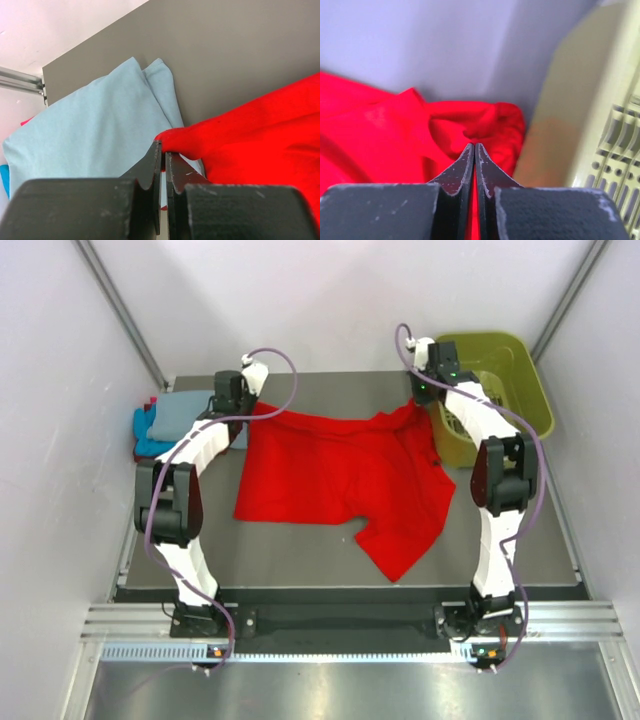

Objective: Fold and stack the t-shirts
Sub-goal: Flatten the tshirt out

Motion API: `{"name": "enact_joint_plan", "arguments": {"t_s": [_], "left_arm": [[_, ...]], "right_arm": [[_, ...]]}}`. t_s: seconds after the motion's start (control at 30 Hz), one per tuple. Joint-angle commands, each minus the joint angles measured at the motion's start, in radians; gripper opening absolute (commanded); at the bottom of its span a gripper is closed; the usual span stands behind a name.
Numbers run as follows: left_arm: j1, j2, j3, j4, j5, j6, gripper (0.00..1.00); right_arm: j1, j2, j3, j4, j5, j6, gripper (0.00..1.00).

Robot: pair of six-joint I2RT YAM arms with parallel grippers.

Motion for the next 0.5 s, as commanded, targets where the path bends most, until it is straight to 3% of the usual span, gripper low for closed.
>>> {"name": "enact_joint_plan", "arguments": {"t_s": [0.0, 0.47], "left_arm": [[-0.005, -0.06, 0.0, 0.0, 0.008, -0.005, 0.0], [-0.029, -0.023, 0.032, 0.002, -0.009, -0.01, 0.0]], "right_arm": [[-0.07, 0.018, 0.04, 0.027, 0.051, 0.008, 0.0], [-0.158, -0.01, -0.01, 0.05, 0.113, -0.019, 0.0]]}}
